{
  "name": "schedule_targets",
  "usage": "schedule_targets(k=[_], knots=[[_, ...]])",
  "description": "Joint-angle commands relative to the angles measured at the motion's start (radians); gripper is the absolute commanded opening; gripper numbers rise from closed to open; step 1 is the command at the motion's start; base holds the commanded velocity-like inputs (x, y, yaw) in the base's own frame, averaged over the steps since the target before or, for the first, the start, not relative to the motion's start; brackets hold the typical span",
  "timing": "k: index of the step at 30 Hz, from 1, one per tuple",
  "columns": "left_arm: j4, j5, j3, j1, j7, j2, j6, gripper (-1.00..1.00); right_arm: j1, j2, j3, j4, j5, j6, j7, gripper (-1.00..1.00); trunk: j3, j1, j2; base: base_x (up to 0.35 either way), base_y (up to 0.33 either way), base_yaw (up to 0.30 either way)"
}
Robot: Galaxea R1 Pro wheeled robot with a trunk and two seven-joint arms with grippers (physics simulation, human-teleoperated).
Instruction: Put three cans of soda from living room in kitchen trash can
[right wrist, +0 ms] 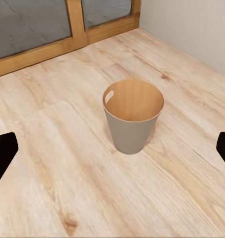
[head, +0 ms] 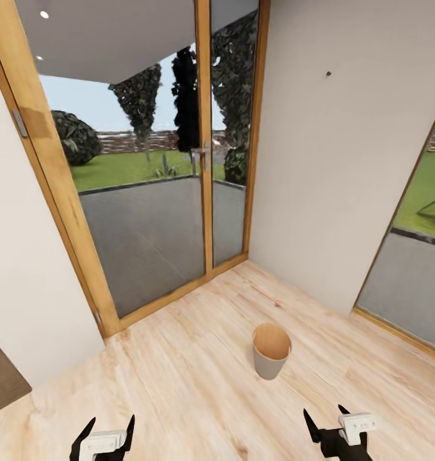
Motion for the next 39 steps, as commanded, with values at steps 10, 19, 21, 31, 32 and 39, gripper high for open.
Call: schedule_targets(k=[10,19,21,31,32,39], knots=[[0.0,-0.001,0.0,0.0,0.0,-0.001,0.0,1.0,0.0,0.0,0.0,0.0,0.0,0.0,0.0,1.0,0.0,0.0,0.0,0.313,0.0,0.005],[0.001,-0.001,0.0,0.0,-0.001,0.0,0.0,1.0,0.0,0.0,0.0,0.0,0.0,0.0,0.0,1.0,0.0,0.0,0.0,0.316,0.0,-0.097],[0.001,-0.001,0.0,0.0,-0.001,0.0,0.0,1.0,0.0,0.0,0.0,0.0,0.0,0.0,0.0,1.0,0.0,0.0,0.0,0.292,0.0,-0.031],[0.002,-0.008,-0.002,-0.001,-0.006,-0.001,0.007,1.0,0.0,0.0,-0.001,0.0,-0.001,0.0,0.0,1.0,0.0,0.0,0.0,0.255,0.0,-0.007],[0.003,-0.01,-0.002,-0.002,-0.007,-0.001,0.009,1.0,0.0,-0.001,-0.001,0.001,-0.001,0.001,0.0,1.0,0.0,0.0,0.0,0.185,0.0,-0.001],[0.025,-0.013,-0.005,-0.003,-0.009,-0.002,0.083,1.0,-0.005,-0.002,-0.005,0.0,-0.005,0.008,0.001,1.0,0.0,0.0,0.0,0.143,0.0,0.0]])
